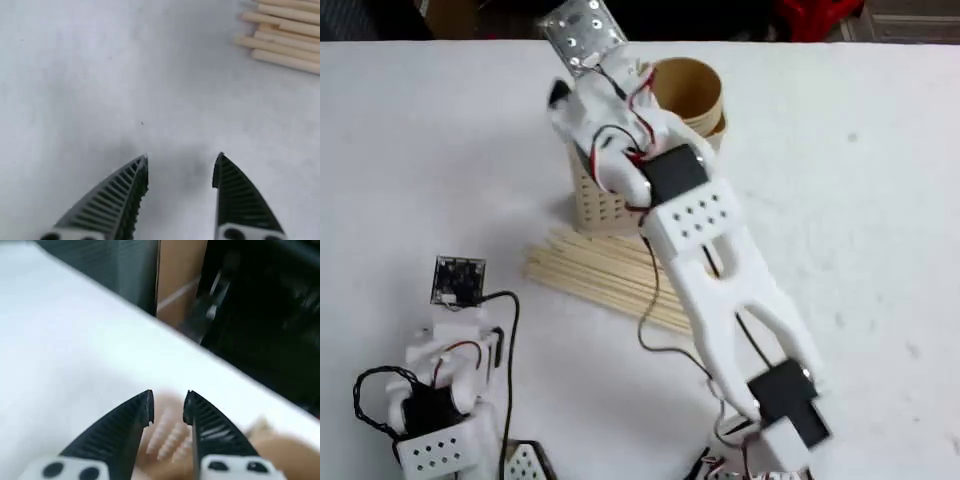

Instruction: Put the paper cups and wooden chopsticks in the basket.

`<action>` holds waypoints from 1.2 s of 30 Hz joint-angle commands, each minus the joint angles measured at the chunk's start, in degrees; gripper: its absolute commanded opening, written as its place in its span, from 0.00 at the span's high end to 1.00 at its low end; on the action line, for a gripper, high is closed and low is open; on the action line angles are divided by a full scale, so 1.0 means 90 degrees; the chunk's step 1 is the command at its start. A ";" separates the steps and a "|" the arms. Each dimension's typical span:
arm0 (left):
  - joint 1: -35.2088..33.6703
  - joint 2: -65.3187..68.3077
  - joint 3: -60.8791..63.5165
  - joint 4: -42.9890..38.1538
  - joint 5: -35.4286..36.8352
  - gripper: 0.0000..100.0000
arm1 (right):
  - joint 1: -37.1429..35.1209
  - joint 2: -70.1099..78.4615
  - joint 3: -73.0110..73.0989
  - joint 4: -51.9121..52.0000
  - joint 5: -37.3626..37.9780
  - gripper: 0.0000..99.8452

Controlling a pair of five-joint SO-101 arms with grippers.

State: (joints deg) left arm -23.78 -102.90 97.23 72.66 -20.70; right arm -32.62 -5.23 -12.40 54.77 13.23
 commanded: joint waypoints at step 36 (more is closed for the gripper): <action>-0.0034 -0.0024 -0.0020 0.0010 -0.0029 0.78 | -0.0581 0.1578 0.3790 0.0200 0.2227 0.89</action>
State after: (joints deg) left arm -23.78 -102.90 97.23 72.66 -20.70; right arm -38.51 8.66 21.98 57.49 32.75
